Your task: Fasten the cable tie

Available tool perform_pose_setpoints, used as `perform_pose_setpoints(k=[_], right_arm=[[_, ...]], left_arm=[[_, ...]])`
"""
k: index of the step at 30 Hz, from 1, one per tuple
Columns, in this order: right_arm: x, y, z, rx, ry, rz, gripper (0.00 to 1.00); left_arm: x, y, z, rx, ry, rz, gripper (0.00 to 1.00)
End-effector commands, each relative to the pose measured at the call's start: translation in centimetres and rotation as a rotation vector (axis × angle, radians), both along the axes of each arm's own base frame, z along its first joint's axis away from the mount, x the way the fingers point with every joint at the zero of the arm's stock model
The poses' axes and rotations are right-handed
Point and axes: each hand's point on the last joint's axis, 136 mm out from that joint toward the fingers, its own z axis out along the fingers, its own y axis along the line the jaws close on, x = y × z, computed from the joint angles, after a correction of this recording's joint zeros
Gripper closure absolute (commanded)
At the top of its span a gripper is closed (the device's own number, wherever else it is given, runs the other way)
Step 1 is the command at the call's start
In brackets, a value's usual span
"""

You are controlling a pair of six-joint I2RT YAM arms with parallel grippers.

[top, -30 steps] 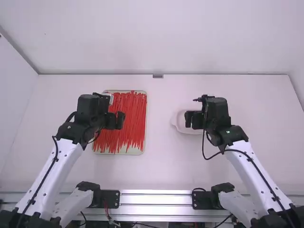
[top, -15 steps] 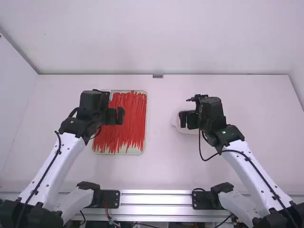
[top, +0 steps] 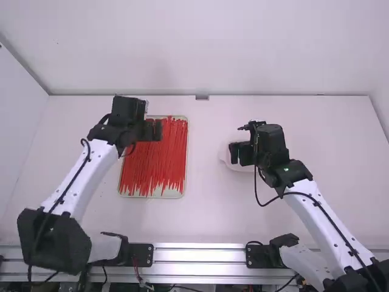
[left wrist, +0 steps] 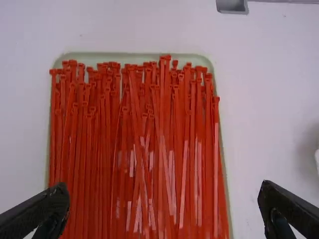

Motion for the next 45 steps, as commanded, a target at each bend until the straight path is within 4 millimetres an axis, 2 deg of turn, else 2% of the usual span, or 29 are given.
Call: perform_pose_setpoints(k=[1, 11, 17, 18, 23, 27, 31, 37, 40, 41, 45], right_arm=[[0.7, 0.2, 1.4, 0.008, -0.03, 0.0, 0.02], [0.7, 0.2, 1.4, 0.009, -0.03, -0.001, 0.02], [0.6, 0.2, 1.3, 0.007, -0.027, -0.001, 0.02], [0.6, 0.2, 1.3, 0.007, -0.027, -0.001, 0.02], [0.6, 0.2, 1.3, 0.007, -0.028, -0.001, 0.02], [0.6, 0.2, 1.3, 0.007, -0.028, 0.0, 0.02], [0.6, 0.2, 1.2, 0.006, -0.023, -0.001, 0.02], [0.3, 0.0, 0.9, -0.004, -0.005, -0.005, 0.02], [0.3, -0.3, 0.8, -0.017, -0.008, -0.016, 0.02], [0.3, -0.2, 0.8, -0.015, -0.007, -0.016, 0.02], [0.4, -0.3, 0.9, -0.015, -0.008, -0.016, 0.02]], left_arm=[[1.8, 0.6, -0.3, 0.04, 0.024, 0.017, 0.01], [7.1, 0.9, -3.2, 0.105, 0.133, 0.028, 0.01], [9.2, 1.8, -4.7, 0.083, 0.135, 0.075, 0.01], [9.2, 1.9, -4.8, 0.082, 0.136, 0.078, 0.01], [9.6, 1.4, -7.6, 0.006, 0.188, 0.027, 0.01], [9.7, 1.2, -9.8, 0.034, 0.222, -0.006, 0.01], [9.6, 1.7, -11.0, 0.045, 0.232, 0.008, 0.0], [9.5, 2.8, -12.6, 0.099, 0.22, 0.045, 0.16], [9.3, 2.6, -13.4, 0.099, 0.218, 0.039, 0.25], [9.1, 2.6, -13.8, 0.099, 0.217, 0.039, 0.34], [8.9, 2.9, -14.8, 0.093, 0.209, 0.053, 0.43]])
